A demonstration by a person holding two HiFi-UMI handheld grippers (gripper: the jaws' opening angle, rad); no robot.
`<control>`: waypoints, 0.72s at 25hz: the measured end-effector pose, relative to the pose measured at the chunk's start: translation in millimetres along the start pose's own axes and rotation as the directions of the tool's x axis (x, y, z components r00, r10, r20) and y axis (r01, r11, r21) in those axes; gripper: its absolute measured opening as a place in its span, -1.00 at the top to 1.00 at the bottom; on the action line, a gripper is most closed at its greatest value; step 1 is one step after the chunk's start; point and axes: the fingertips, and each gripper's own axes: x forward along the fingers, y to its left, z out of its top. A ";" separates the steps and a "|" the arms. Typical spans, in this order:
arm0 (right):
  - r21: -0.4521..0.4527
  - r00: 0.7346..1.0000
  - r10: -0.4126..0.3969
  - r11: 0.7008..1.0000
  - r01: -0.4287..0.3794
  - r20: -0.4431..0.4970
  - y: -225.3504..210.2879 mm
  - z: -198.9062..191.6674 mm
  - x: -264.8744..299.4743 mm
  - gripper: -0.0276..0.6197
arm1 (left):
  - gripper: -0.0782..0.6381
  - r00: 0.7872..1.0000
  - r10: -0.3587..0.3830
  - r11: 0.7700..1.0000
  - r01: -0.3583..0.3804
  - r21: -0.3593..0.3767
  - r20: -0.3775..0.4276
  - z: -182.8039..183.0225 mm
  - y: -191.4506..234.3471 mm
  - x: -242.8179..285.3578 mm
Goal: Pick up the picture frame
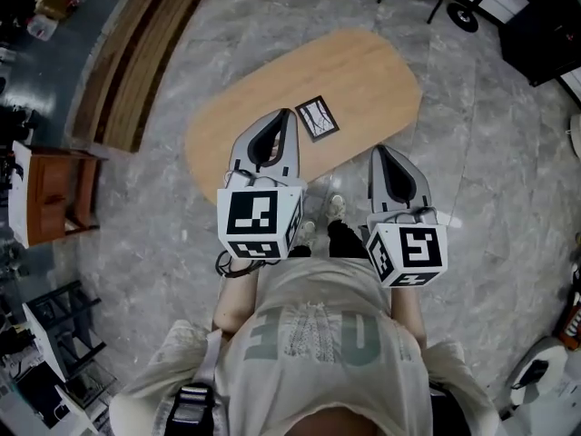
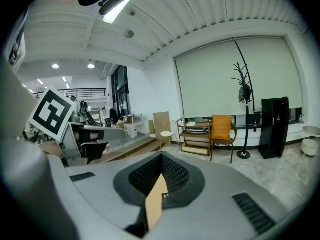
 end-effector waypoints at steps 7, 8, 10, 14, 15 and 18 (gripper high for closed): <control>-0.038 0.997 0.074 0.997 -0.074 0.019 -21.8 21.5 24.3 0.90 | 0.76 0.998 0.058 0.998 -0.058 0.006 0.026 19.2 0.5 24.2; -0.046 0.996 0.086 0.995 -0.085 0.031 -23.2 25.0 25.8 0.90 | 0.76 0.998 0.060 0.998 -0.060 0.008 0.030 20.4 -0.4 27.9; -0.064 0.993 0.103 0.993 -0.099 0.056 -25.1 32.8 26.6 0.90 | 0.76 0.997 0.065 0.998 -0.066 0.004 0.041 24.9 -2.0 34.1; -0.105 0.996 0.071 0.992 -0.065 0.054 -35.5 41.5 28.6 0.90 | 0.76 0.995 0.074 0.996 -0.071 -0.051 0.065 39.4 -5.1 38.1; -0.114 0.997 0.063 0.992 -0.057 0.053 -38.8 42.9 29.6 0.90 | 0.76 0.995 0.075 0.996 -0.072 -0.059 0.066 41.9 -5.9 38.6; -0.118 0.996 0.064 0.991 -0.056 0.063 -44.1 48.1 33.1 0.90 | 0.76 0.995 0.073 0.996 -0.070 -0.050 0.065 45.5 -7.2 41.0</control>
